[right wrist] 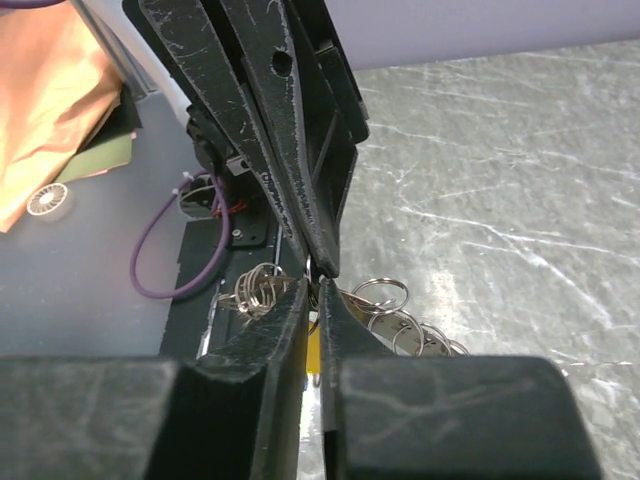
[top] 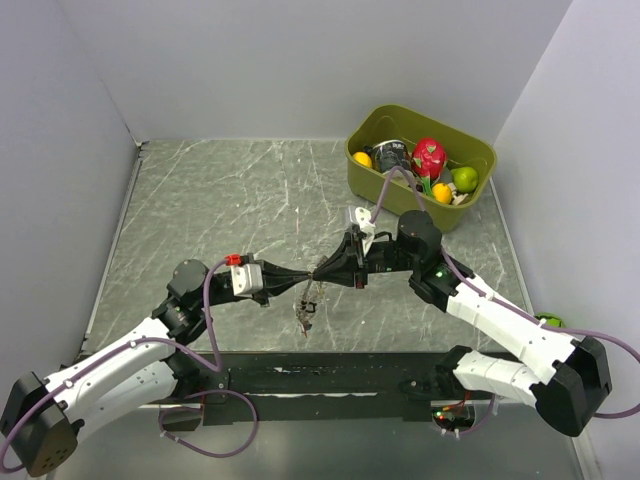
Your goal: Put the keys on the keyring
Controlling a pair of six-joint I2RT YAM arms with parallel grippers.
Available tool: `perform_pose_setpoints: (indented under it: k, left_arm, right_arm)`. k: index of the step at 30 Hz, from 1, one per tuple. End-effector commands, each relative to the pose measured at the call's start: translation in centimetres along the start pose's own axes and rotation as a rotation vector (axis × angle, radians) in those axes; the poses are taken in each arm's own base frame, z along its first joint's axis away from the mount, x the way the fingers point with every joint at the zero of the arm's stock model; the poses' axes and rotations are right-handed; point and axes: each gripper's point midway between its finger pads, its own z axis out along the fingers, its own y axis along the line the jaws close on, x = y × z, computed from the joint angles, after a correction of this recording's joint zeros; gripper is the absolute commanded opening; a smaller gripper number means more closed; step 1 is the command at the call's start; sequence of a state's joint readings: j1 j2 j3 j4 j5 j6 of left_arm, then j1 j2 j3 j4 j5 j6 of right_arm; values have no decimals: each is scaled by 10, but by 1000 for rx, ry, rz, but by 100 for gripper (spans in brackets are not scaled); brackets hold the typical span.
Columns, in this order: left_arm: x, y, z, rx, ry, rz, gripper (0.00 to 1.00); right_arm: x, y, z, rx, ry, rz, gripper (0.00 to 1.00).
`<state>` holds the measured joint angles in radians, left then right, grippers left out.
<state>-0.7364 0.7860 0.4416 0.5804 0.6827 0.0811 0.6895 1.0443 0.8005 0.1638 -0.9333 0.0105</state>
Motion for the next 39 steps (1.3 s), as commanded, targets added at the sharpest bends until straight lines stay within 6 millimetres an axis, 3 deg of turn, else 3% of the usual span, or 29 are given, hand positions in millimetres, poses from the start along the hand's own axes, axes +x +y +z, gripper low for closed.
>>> perform_pose_setpoints:
  k: [1, 13, 18, 23, 24, 25, 29, 39]
  left_arm:
    - [-41, 1, 7, 31, -112, 68, 1]
    - [-29, 11, 8, 11, 32, 54, 3]
    - [-8, 13, 5, 16, 179, 11, 21]
    - [-8, 16, 6, 37, 244, 8, 41]
    - [0, 13, 3, 49, 286, -17, 43]
    - [-7, 15, 5, 53, 285, -4, 45]
    - [0, 16, 5, 88, 366, -12, 53]
    - [6, 7, 12, 241, 456, -48, 48]
  right_arm:
    - [-25, 4, 5, -21, -45, -50, 1]
    - [-24, -7, 0, 42, 23, -96, 0]
    - [-20, -9, -5, 61, 69, -107, 0]
    - [-19, -9, -8, 73, 85, -125, 0]
    - [-18, -9, -8, 74, 89, -122, 0]
    - [-18, -9, -8, 74, 92, -122, 0]
    - [-16, -10, -10, 83, 102, -128, 0]
    - [-11, -12, -11, 89, 119, -124, 0]
